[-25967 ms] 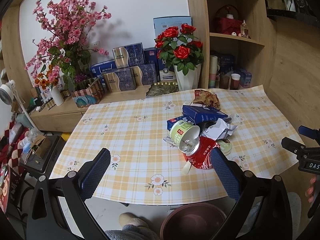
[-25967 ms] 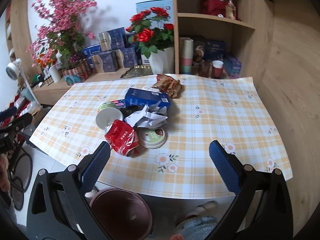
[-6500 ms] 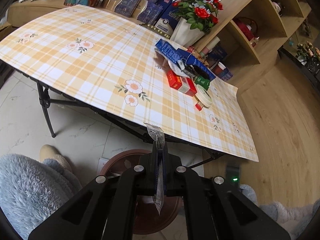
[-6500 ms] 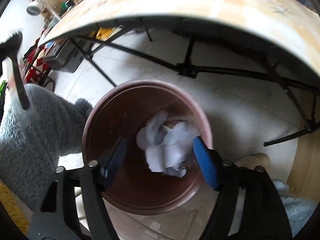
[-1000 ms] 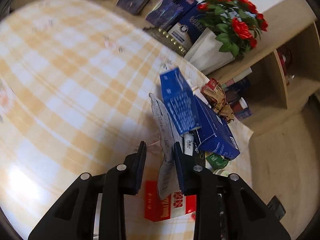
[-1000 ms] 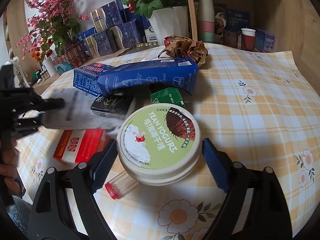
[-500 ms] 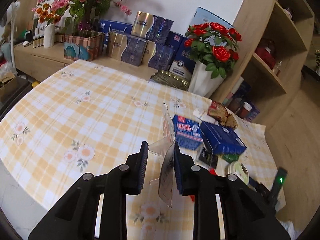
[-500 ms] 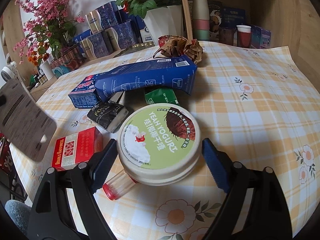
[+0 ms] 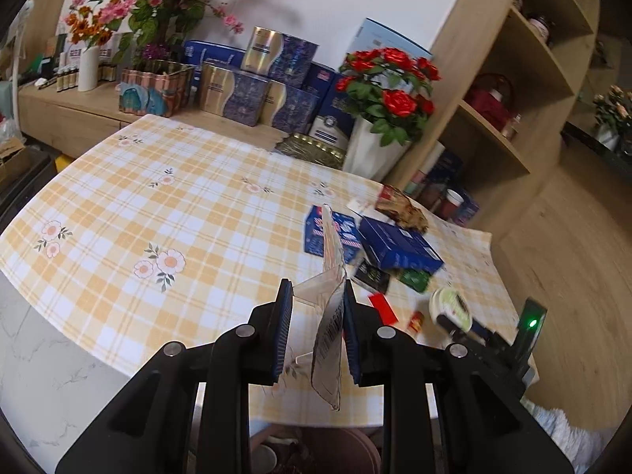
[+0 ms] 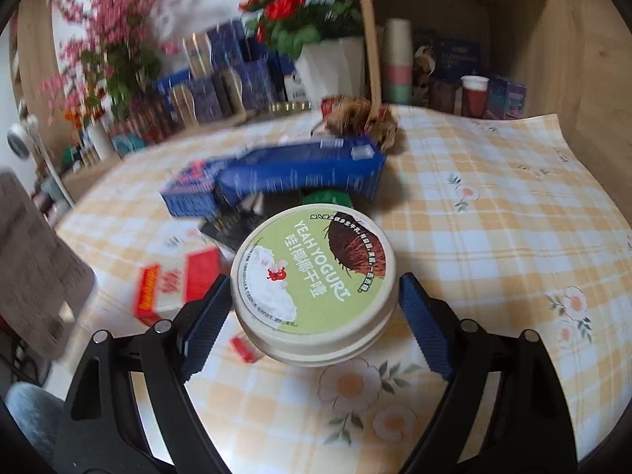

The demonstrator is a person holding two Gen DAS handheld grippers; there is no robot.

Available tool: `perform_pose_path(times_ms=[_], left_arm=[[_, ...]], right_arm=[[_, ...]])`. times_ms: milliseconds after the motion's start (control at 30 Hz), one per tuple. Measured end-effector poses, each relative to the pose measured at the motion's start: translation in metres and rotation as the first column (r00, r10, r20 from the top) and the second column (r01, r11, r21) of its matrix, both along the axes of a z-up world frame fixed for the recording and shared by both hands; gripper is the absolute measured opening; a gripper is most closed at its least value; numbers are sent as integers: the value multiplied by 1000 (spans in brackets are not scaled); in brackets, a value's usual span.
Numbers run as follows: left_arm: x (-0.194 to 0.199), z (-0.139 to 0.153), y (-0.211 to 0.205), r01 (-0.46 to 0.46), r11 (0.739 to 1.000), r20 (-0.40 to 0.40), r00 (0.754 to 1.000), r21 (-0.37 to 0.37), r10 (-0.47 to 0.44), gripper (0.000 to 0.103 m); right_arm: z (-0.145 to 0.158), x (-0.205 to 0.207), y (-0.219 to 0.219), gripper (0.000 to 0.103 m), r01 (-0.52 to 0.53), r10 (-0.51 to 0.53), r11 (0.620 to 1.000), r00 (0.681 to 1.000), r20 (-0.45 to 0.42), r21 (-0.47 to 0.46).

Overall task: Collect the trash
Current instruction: 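Lower the leaflet into the brown bin and open the left tool while the right carries the lid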

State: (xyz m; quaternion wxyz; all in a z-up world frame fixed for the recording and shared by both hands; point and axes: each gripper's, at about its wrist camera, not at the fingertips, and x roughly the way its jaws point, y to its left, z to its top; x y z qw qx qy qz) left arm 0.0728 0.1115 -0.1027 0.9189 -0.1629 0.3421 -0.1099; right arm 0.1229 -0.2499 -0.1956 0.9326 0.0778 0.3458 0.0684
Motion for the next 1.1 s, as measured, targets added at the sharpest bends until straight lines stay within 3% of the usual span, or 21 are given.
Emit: perform_pose_path(times_ms=[167,267,500,767,1100], left_arm=[[-18,-1,-7,37,999,-6,999,-20,-37,24],[-32,-4,-17,57,998,-11,998,13,-57,24],[-67,-14,-30,127,992,-22,992,3,-127,24],[-101,-33,-43,197,980,-58,979,18,-196,24],[-124,-85,-70,290,946,-147,952,143,-269,24]], right_arm=[[24,-39,-6,84,0,-1,999,999,35,34],[29,-67,-3,84,-16,15,999,999,31,37],[29,-128,-5,84,-27,26,998,999,21,63],[23,-169,-10,84,-1,-2,997,999,37,83],[-1,-206,-4,84,-22,20,996,999,25,87]])
